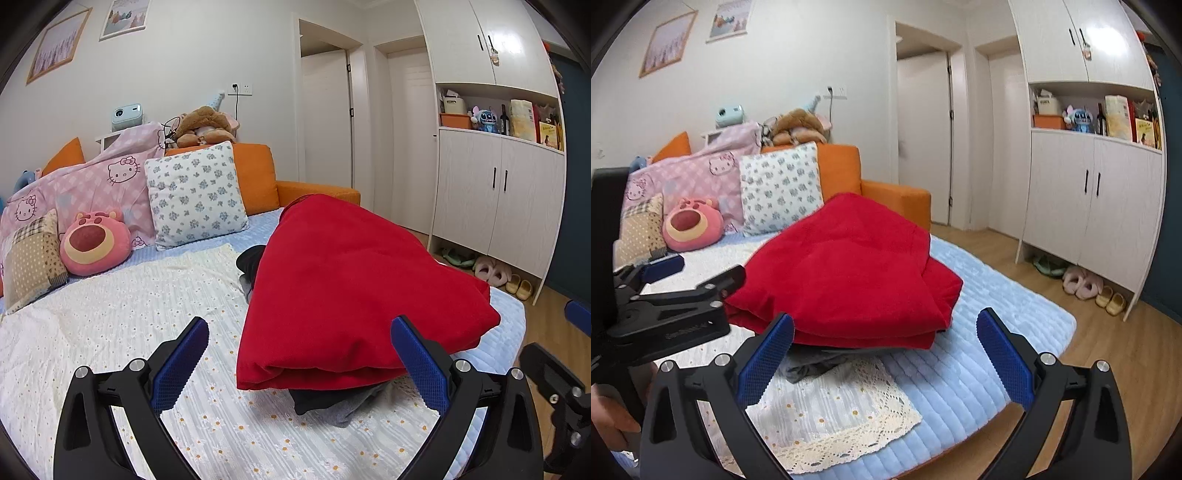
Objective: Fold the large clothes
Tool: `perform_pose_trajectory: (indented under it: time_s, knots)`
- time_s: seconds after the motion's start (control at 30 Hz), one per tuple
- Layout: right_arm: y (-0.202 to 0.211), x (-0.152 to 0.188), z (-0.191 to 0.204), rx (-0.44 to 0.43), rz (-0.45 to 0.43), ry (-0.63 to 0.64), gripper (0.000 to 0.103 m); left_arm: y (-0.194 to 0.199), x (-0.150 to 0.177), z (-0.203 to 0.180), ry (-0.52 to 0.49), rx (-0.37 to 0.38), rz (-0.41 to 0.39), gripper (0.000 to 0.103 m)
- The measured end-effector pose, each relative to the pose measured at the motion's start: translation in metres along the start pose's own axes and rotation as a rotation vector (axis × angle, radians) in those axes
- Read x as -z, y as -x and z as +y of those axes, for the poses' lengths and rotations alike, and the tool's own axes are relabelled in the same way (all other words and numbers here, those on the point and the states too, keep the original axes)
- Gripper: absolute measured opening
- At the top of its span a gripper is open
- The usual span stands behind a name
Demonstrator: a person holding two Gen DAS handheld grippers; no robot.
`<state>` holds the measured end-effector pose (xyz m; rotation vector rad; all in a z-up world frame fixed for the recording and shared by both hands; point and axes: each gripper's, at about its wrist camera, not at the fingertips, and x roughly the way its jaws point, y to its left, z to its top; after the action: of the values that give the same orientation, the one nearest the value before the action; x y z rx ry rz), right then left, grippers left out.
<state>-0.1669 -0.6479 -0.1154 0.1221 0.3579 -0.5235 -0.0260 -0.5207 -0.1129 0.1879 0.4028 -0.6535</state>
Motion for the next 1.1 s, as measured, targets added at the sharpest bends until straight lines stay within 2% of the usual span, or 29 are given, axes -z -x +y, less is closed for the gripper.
perform_pose_trajectory:
  time_s: [0.17, 1.1]
  knots:
    - [0.007, 0.004, 0.002, 0.006, -0.033, 0.020, 0.098, -0.001, 0.000, -0.001, 0.003, 0.001, -0.001, 0.100]
    - [0.006, 0.007, 0.000, -0.003, -0.045, 0.008, 0.098, 0.003, -0.004, -0.013, -0.006, -0.006, -0.018, 0.100]
